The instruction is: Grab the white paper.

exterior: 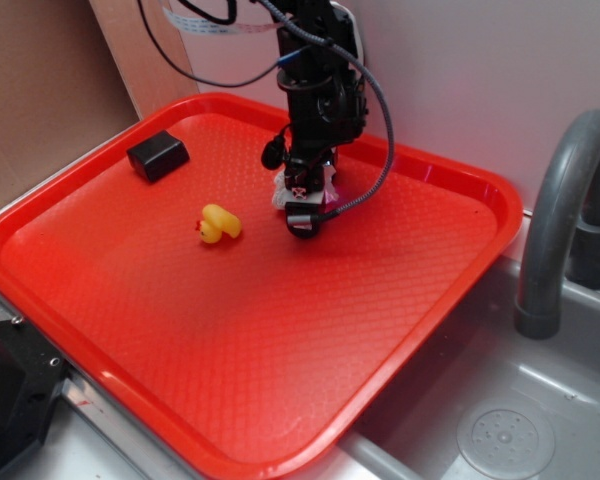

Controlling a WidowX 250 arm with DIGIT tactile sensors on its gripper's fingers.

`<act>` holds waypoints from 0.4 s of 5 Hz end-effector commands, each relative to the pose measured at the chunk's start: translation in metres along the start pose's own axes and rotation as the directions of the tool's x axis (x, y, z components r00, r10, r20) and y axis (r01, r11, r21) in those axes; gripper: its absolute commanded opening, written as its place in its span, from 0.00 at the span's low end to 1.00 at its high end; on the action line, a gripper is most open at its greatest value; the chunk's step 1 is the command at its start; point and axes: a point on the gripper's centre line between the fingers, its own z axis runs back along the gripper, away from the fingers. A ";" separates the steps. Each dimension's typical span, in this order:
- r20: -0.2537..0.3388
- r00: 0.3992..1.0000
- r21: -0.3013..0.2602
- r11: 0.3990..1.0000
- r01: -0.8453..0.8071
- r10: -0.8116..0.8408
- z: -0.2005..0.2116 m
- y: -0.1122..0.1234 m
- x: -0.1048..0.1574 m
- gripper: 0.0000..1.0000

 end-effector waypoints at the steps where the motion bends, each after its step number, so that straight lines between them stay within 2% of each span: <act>1: 0.004 0.937 0.124 0.930 -0.347 0.349 0.087 -0.043 -0.032 0.00; 2: 0.002 0.824 0.020 0.824 -0.567 0.567 0.136 -0.043 -0.073 0.00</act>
